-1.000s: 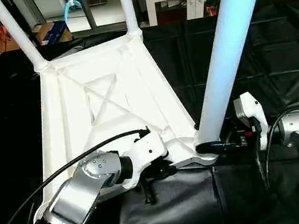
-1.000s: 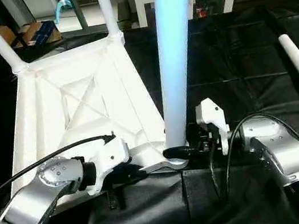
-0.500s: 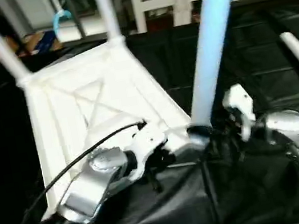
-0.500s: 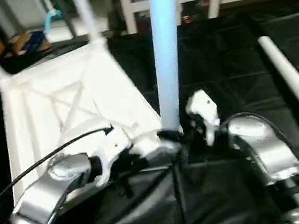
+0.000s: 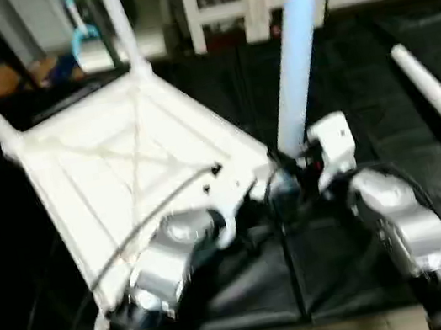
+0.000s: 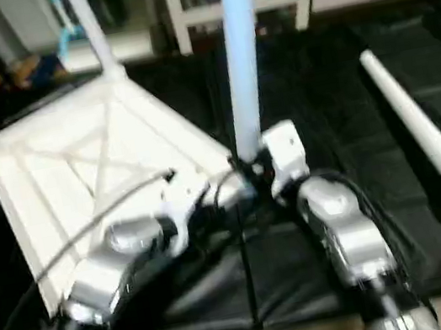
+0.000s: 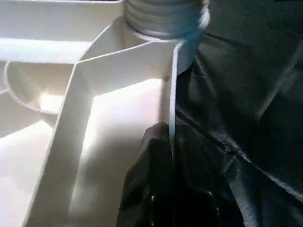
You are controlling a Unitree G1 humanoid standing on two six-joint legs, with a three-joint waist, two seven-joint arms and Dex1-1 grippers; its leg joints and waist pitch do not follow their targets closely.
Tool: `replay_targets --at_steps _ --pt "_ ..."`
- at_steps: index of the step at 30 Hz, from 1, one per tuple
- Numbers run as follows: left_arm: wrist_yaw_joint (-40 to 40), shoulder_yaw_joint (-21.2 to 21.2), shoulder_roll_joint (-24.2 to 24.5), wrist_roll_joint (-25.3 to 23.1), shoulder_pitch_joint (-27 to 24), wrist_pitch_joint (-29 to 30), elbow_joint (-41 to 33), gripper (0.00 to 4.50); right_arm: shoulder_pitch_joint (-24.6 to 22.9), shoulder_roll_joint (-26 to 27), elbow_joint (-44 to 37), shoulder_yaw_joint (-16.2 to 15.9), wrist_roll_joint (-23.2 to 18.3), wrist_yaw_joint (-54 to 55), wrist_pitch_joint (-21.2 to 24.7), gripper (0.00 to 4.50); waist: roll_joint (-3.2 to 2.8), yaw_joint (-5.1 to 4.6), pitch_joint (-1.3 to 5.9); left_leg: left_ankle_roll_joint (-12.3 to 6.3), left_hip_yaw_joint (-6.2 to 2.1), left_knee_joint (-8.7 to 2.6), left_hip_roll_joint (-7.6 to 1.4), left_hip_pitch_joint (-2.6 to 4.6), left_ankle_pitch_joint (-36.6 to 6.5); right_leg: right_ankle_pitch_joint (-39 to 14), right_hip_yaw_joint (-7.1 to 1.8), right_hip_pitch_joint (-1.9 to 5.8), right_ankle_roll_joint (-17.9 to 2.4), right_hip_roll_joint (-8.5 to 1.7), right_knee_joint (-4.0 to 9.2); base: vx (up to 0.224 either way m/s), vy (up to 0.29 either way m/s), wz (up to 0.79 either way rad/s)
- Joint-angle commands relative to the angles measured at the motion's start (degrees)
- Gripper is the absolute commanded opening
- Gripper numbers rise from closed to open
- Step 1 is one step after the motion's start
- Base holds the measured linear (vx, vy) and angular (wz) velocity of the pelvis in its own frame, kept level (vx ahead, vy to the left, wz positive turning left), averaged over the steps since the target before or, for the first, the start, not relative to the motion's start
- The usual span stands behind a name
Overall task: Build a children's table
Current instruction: Rotate leg to tighten
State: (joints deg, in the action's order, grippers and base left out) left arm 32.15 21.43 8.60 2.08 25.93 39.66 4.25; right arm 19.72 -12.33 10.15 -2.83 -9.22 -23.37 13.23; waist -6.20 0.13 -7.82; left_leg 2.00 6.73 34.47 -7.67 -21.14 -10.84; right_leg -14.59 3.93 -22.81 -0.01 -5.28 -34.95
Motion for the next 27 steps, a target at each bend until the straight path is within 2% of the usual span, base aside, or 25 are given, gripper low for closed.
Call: replay_targets --at_steps 1,2,3,4,5,8,12,13,15,17,19,20,22,23,24,25,27 --pt "0.65 0.42 0.78 0.26 -0.59 0.12 -0.31 0.00 -2.98 0.45 1.66 -1.24 -0.97 -1.68 1.34 2.07 1.44 -0.42 3.25 -1.86 -1.23 -5.35 -4.12 -0.02 -16.42 -15.99 -2.78 1.87 -7.98 -2.15 5.45 0.069 0.037 -0.21" --pt "0.86 0.48 0.98 0.31 -0.64 0.10 -0.38 0.00 -3.18 0.34 1.08 -1.34 -1.35 -2.49 0.79 2.07 0.89 -0.38 3.23 -1.55 -0.94 -5.53 -4.25 0.52 -19.46 -14.25 -2.92 1.69 -9.66 -2.30 5.43 -0.006 0.009 0.18" --pt "0.99 0.53 1.09 0.33 -0.68 0.07 -0.43 0.00 -3.23 0.25 0.82 -1.34 -1.55 -2.86 0.62 2.63 0.95 -0.75 2.77 -1.06 -0.44 -5.90 -4.10 1.15 -26.13 -16.93 -2.85 1.30 -10.79 -2.33 6.05 0.000 0.000 0.00" --pt "1.77 0.85 1.69 0.37 -0.92 -0.14 -0.70 0.00 -3.38 -0.35 -0.39 -1.06 -2.65 -4.73 0.13 2.76 1.21 -1.05 2.69 -0.73 -0.52 -6.01 -3.91 0.95 -28.94 -20.52 -2.65 1.73 -10.02 -2.70 6.32 0.000 0.000 0.00" --pt "2.34 1.10 2.01 0.39 -1.05 -0.31 -0.87 0.00 -3.28 -0.62 -0.57 -0.80 -3.05 -5.51 -0.04 2.76 1.41 -1.22 2.76 -1.03 -0.49 -5.99 -3.79 0.66 -28.73 -21.43 -2.65 1.98 -9.44 -2.90 6.48 0.000 0.000 0.00" --pt "4.37 2.03 3.32 0.53 -1.66 -0.43 -1.71 0.00 -2.63 -2.07 -0.76 -0.01 -4.16 -8.41 -0.08 3.09 1.34 -1.47 2.84 -2.23 -0.39 -6.09 -3.96 0.01 -25.46 -21.03 -2.92 2.04 -8.97 -3.31 6.60 0.000 0.000 0.00" --pt "10.35 4.48 7.09 1.48 -2.98 -2.75 -3.93 0.00 -1.83 -7.28 -0.20 0.08 -6.55 -18.45 -0.44 3.30 1.33 -1.13 3.25 -4.01 0.19 -5.80 -4.20 -0.03 -20.99 -16.66 -3.21 2.15 -10.81 -3.40 6.35 0.000 0.000 0.00" --pt "11.92 5.04 8.24 1.73 -3.39 -3.26 -4.60 0.00 -1.97 -9.29 -0.06 -0.53 -6.73 -21.72 -0.88 3.41 1.36 -0.87 3.41 -4.79 0.43 -5.66 -4.35 0.25 -19.93 -14.92 -3.25 2.05 -11.70 -3.30 6.31 0.000 0.000 0.00" --pt "14.39 5.75 9.90 2.28 -3.97 -4.11 -5.60 0.00 -2.56 -12.37 -0.31 -1.72 -6.93 -26.82 -1.60 3.52 1.50 -0.67 3.26 -5.51 0.98 -5.55 -4.40 0.60 -19.86 -16.19 -3.44 1.59 -12.49 -3.15 6.53 0.017 -0.016 0.09" --pt "16.54 6.26 11.22 2.88 -4.45 -4.77 -6.53 0.00 -3.24 -14.82 -0.78 -2.76 -7.03 -30.97 -2.27 3.52 1.60 -0.05 3.50 -6.17 1.44 -5.36 -4.51 0.71 -17.46 -15.69 -3.66 1.62 -12.82 -3.20 6.46 0.037 -0.031 0.18" --pt "18.75 6.80 12.62 3.69 -5.01 -4.80 -7.81 0.00 -3.86 -17.13 -1.03 -3.71 -6.67 -34.43 -3.25 3.52 1.69 0.61 3.94 -7.72 2.34 -5.03 -4.81 0.87 -12.28 -10.60 -3.92 1.45 -14.07 -3.04 5.96 0.052 -0.028 0.18" --pt "19.74 7.12 13.36 3.94 -5.25 -4.88 -8.44 0.00 -3.96 -17.82 -0.93 -3.76 -6.62 -35.56 -3.63 3.52 1.68 0.67 4.11 -8.19 2.40 -4.94 -4.85 0.83 -10.92 -8.97 -3.86 1.56 -14.57 -2.97 5.67 0.060 -0.018 0.17" --pt "22.13 7.61 15.40 4.79 -6.00 -4.83 -10.11 0.00 -3.78 -19.68 -0.48 -3.53 -7.00 -39.00 -4.89 3.52 1.72 0.90 4.74 -10.60 2.33 -4.48 -4.99 0.07 -5.04 -1.44 -3.60 2.30 -16.19 -2.94 4.29 0.063 0.001 0.09" --pt "22.13 7.61 15.40 4.79 -6.00 -4.83 -10.11 0.00 -3.78 -19.68 -0.48 -3.53 -7.00 -39.00 -4.89 3.52 1.54 0.98 4.93 -11.35 2.30 -4.22 -4.95 0.08 -3.43 0.86 -3.51 2.26 -16.54 -2.89 3.95 0.060 0.011 0.03" --pt "22.15 7.55 15.56 4.88 -6.07 -4.94 -10.17 0.00 -3.55 -19.90 -0.15 -3.44 -7.19 -39.50 -5.21 3.52 1.45 1.07 5.33 -13.20 2.28 -3.72 -4.97 0.20 0.31 5.94 -3.43 2.12 -17.34 -2.71 3.39 0.000 0.000 0.00" --pt "22.02 7.42 15.68 4.86 -6.11 -5.06 -10.06 0.00 -3.22 -19.81 0.32 -3.17 -7.70 -39.96 -5.33 3.52 1.38 1.22 5.30 -14.91 2.16 -3.31 -4.95 -0.26 3.27 8.81 -3.29 2.16 -17.94 -2.68 2.93 0.000 0.000 0.00" --pt "22.16 7.32 15.77 4.82 -6.15 -5.22 -9.98 0.00 -3.01 -19.73 0.67 -3.04 -8.25 -40.60 -5.31 3.52 1.42 1.41 5.15 -15.62 2.24 -3.25 -4.98 -0.26 2.90 7.83 -3.18 2.03 -18.10 -2.77 3.06 0.000 0.000 0.00"
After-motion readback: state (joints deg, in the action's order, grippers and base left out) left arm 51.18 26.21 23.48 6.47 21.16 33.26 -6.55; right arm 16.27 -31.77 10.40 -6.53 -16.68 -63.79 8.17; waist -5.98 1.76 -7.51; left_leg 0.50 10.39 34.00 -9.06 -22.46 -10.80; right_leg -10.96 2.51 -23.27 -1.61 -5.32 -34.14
